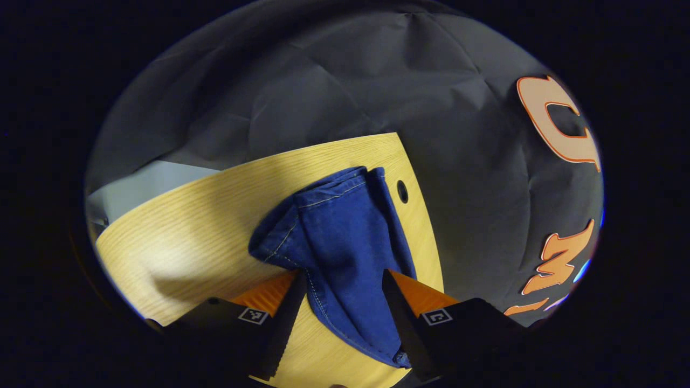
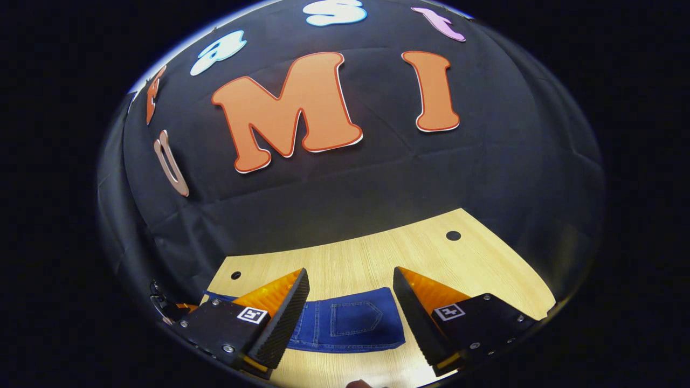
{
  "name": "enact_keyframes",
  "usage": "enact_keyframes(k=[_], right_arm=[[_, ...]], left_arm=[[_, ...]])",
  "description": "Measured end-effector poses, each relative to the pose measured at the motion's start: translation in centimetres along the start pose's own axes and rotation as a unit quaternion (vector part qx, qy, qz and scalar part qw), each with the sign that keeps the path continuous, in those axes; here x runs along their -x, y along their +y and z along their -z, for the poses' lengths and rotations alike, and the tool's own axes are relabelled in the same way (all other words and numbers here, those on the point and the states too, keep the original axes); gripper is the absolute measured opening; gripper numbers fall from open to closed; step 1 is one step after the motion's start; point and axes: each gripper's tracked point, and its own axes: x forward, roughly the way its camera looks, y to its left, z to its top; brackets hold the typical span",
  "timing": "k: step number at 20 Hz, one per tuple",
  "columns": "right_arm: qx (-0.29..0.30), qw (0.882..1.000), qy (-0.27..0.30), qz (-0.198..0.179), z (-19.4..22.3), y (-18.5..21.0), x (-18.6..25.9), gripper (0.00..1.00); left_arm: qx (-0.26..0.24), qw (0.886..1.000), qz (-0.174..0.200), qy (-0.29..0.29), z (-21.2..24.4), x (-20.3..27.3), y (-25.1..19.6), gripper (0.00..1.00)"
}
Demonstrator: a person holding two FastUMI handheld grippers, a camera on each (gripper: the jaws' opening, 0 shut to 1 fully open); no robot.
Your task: Grasp the waist and the cuffs of the jeans and fold them to make the two legs overlap; first hold the waist and fold one-third of the jeans toward the cuffs, then hold the cuffs and fold the remaining one-third in the same direction to finish folding.
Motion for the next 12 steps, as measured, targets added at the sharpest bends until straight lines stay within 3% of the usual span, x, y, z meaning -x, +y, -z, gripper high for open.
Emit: enact_keyframes(k=[3, 6, 7, 8, 9, 10, 12], right_arm=[[0.004, 1.000, 0.000, 0.008, 0.1, -0.6, 0.3, 0.96], [0.015, 1.000, 0.002, 0.014, 0.1, -1.2, 0.6, 0.97], [0.019, 1.000, 0.003, 0.015, 0.2, -1.3, 0.6, 0.97], [0.021, 1.000, 0.003, 0.018, 0.1, -1.6, 0.8, 0.97], [0.019, 1.000, 0.004, 0.013, 0.2, -1.6, 0.9, 0.96], [0.017, 1.000, 0.004, 0.013, 0.1, -1.7, 1.0, 0.97], [0.019, 1.000, 0.001, 0.010, -0.1, -2.0, 1.1, 0.97]], left_arm=[[-0.013, 1.000, -0.001, -0.002, -0.2, -1.7, 0.0, 0.82], [0.003, 1.000, -0.018, -0.003, -0.5, -2.5, 1.2, 0.48], [0.033, 0.999, -0.020, 0.009, 0.1, -2.5, 1.1, 0.34], [0.055, 0.998, -0.007, -0.005, -0.3, -2.8, 0.7, 0.10], [0.056, 0.998, -0.010, -0.009, -0.7, -2.3, 0.5, 0.09], [0.044, 0.999, -0.005, -0.013, -0.3, -2.4, 0.2, 0.02], [0.031, 0.999, 0.009, -0.028, -0.9, -1.1, -0.5, 0.02]])
